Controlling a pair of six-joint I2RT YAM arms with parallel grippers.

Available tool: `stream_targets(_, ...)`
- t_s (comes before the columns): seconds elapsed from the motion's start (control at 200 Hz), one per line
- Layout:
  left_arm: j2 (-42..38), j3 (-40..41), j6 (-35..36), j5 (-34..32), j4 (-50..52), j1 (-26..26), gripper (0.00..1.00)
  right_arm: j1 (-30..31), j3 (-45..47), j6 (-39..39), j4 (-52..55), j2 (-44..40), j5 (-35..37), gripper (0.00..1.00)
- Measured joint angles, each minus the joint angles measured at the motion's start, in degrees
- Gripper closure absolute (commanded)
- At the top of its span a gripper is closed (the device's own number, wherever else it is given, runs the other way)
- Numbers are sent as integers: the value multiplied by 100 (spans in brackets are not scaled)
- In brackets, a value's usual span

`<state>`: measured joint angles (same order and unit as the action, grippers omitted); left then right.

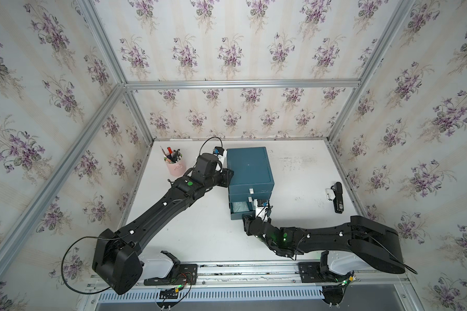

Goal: Place the umbrella in the drawer by color
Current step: Close the drawer in the storage box.

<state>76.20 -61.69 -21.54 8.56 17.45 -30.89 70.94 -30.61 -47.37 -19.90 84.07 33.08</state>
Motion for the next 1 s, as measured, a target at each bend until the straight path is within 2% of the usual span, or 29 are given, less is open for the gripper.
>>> stream_targets(0.135,-50,26,0,46,0,2,62,-197,-92,240,-317,382,-76,44)
stream_targets(0.385,-90,55,15,94,9,0,62,-199,-87,706,-1117,988,188,44)
stream_targets(0.734,-275,118,55,179,181,-4,62,-197,-514,1388,-1631,1676,455,43)
stream_targets(1.004,-293,85,157,214,267,-4,61,-61,-498,1593,-1652,1567,485,44)
